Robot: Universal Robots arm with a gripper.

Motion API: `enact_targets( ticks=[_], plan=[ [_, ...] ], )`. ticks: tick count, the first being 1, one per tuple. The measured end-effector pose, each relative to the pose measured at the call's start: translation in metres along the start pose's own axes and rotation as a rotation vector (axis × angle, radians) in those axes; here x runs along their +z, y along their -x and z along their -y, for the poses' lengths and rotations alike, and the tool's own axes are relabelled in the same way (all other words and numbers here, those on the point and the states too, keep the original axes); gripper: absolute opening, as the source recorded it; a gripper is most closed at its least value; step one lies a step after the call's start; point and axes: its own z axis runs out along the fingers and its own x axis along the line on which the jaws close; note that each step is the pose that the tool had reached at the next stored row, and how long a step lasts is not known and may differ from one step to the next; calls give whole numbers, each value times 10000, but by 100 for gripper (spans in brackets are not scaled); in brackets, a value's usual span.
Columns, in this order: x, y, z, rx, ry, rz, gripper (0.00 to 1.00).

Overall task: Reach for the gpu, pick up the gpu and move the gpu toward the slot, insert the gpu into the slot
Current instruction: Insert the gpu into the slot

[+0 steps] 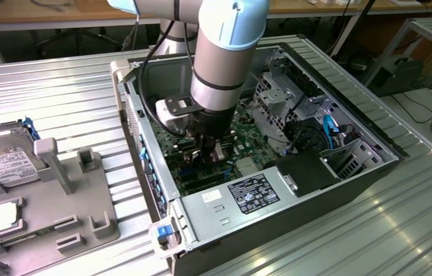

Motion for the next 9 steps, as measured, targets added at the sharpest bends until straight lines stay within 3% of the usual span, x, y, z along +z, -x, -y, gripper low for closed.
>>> enact_targets(
  ticks=[9],
  plan=[
    [19, 0, 2, -1, -4, 3, 28]
  ],
)
